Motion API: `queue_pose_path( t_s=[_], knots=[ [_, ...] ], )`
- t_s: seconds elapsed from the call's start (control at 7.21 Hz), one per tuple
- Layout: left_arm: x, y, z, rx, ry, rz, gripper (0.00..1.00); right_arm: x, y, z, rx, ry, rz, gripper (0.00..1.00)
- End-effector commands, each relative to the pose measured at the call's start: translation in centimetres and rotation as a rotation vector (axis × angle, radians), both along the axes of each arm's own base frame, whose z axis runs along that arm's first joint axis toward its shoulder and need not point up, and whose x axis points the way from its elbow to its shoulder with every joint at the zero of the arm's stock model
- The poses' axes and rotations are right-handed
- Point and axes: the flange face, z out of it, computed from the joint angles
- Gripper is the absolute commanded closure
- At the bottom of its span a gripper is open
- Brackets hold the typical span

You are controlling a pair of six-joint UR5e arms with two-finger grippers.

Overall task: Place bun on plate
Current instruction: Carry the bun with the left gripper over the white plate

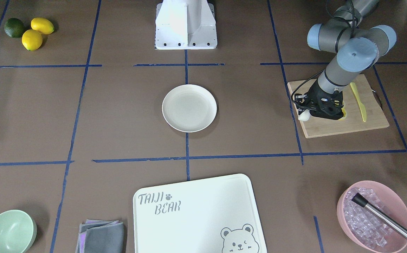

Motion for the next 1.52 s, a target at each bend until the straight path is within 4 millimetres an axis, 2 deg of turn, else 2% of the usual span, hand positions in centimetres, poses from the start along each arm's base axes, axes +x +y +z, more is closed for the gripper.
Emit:
queue_pose_path(
  t_s=[0.0, 0.28, 0.42, 0.55, 0.69, 0.83, 0.97, 1.11, 1.25, 1.39],
  knots=[
    [9.1, 1.5, -11.9, -0.089, 0.025, -0.105, 0.68, 0.0, 0.0, 0.0, 0.0, 0.0, 0.0, 0.0],
    [19.1, 3.6, -19.9, -0.139, 0.05, -0.159, 0.66, 0.0, 0.0, 0.0, 0.0, 0.0, 0.0, 0.0],
    [23.4, 5.6, -22.2, -0.145, 0.04, -0.168, 0.65, 0.0, 0.0, 0.0, -0.001, 0.0, 0.001, 0.0],
    [25.5, 7.6, -22.4, -0.144, 0.03, -0.158, 0.63, 0.0, 0.0, 0.1, -0.003, 0.0, 0.001, 0.0],
    [26.2, 8.4, -22.1, -0.145, 0.023, -0.146, 0.62, 0.0, 0.0, 0.1, -0.003, 0.0, 0.001, 0.0],
    [26.5, 8.1, -21.3, -0.144, 0.007, -0.145, 0.54, 0.0, 0.0, 0.1, -0.003, 0.0, 0.001, 0.0],
    [26.9, 8.0, -20.8, -0.138, 0.005, -0.139, 0.44, 0.0, 0.1, 0.1, -0.003, 0.0, 0.001, 0.0],
    [26.9, 8.0, -20.7, -0.123, 0.006, -0.127, 0.2, 0.0, 0.0, 0.0, -0.001, 0.0, 0.001, 0.0],
    [26.7, 7.6, -20.8, -0.082, 0.003, -0.129, 0.06, 0.0, 0.0, 0.0, -0.001, -0.001, 0.001, 0.0],
    [26.4, 7.3, -21.0, -0.053, -0.003, -0.145, 0.01, 0.0, 0.0, -0.1, 0.0, -0.001, 0.001, 0.0]
  ],
)
